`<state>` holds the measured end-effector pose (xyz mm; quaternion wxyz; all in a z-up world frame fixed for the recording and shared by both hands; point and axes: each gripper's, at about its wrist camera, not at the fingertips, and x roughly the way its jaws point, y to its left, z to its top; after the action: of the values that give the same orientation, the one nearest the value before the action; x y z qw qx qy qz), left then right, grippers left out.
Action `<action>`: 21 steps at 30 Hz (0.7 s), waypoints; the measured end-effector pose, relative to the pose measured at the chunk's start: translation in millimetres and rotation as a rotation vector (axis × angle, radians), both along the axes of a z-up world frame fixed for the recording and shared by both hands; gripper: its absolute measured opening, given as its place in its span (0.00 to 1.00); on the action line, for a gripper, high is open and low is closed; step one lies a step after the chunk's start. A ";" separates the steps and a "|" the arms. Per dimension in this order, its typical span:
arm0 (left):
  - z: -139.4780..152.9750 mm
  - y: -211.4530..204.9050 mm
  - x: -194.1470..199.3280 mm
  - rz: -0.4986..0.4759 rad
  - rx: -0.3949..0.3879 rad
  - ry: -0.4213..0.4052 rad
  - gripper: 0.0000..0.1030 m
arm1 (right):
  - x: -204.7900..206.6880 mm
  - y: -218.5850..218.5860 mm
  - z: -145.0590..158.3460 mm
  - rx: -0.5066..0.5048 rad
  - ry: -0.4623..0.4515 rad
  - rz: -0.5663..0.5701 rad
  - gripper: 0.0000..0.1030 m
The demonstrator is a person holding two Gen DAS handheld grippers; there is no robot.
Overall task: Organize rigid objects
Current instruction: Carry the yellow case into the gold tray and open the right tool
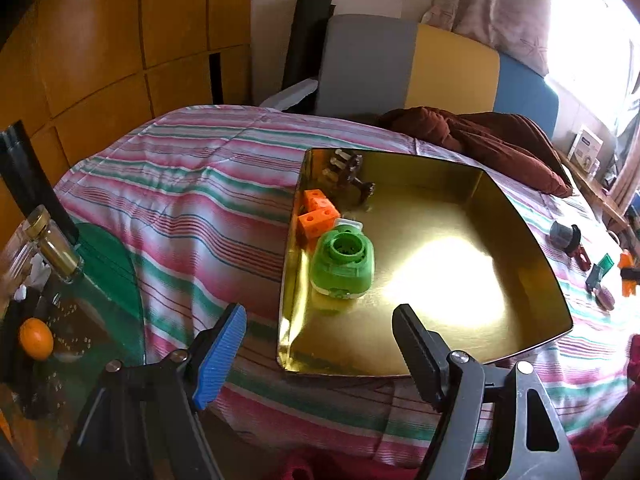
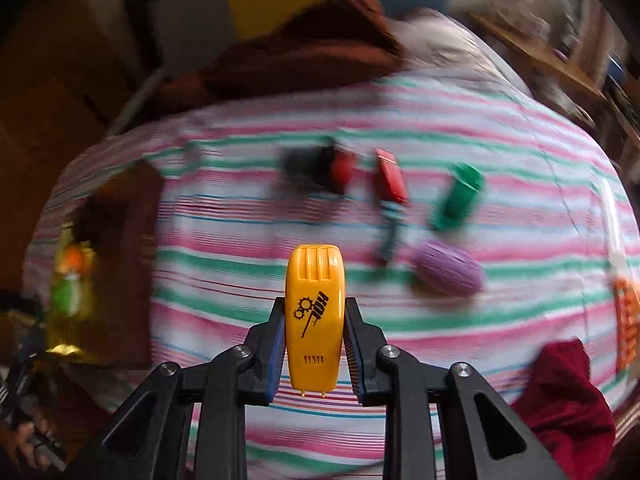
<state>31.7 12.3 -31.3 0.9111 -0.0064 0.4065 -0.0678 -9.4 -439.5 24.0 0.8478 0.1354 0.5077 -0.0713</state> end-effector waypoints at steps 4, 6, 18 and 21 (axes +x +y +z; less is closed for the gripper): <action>-1.6 5.9 0.1 0.012 -0.002 0.008 0.74 | 23.9 62.3 17.7 -0.001 -0.053 0.149 0.25; -2.4 8.3 -0.3 0.020 -0.002 0.009 0.74 | 35.5 99.2 24.1 0.007 -0.071 0.240 0.25; -3.4 62.8 0.2 0.154 -0.012 0.013 0.74 | 89.0 299.7 -33.8 0.140 0.049 0.642 0.25; -5.1 74.9 1.0 0.185 -0.013 0.015 0.74 | 93.8 325.9 -52.1 0.136 0.089 0.685 0.25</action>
<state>32.7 87.2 -36.4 0.9104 -0.0504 0.4104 0.0138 84.3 -113.6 -28.1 0.7885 0.0104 0.5639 0.2454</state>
